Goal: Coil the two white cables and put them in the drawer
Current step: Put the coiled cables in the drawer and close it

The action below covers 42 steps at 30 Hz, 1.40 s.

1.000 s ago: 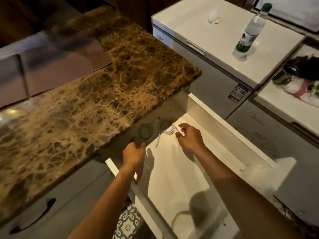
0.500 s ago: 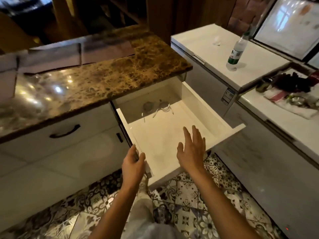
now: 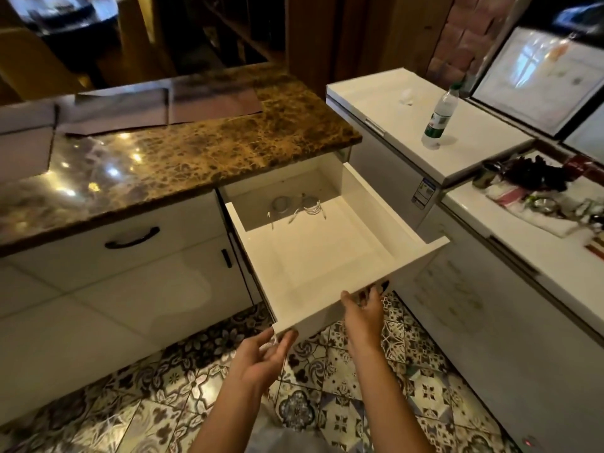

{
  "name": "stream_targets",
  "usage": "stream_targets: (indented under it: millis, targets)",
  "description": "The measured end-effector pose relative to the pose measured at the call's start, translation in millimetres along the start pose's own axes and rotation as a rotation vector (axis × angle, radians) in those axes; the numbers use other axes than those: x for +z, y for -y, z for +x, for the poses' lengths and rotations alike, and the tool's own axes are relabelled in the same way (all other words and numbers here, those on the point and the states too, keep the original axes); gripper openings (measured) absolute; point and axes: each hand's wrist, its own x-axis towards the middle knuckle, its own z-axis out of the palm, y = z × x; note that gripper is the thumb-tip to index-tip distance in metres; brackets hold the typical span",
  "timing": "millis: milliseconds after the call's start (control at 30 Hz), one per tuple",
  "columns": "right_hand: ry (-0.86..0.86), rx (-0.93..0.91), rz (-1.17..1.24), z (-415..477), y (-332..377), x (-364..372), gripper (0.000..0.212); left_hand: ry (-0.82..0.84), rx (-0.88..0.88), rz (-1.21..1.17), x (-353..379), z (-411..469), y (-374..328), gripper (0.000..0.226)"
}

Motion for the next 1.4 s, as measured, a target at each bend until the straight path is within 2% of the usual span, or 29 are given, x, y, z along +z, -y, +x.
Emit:
stream_targets:
  millis: [167, 700, 1200, 1400]
  targets:
    - [0.023, 0.006, 0.076, 10, 0, 7, 0.080, -0.035, -0.020, -0.019, 2, 14, -12, 0.043]
    - [0.049, 0.002, 0.103, 42, 25, 58, 0.081, -0.043, -0.016, 0.001, 40, 35, -65, 0.044]
    - [0.055, 0.001, 0.107, 66, 50, 101, 0.079, 0.002, -0.025, -0.101, 81, 36, -99, 0.039]
    - [0.045, 0.001, 0.100, 75, 57, 116, 0.081, -0.020, -0.018, -0.091, 90, 43, -115, 0.044]
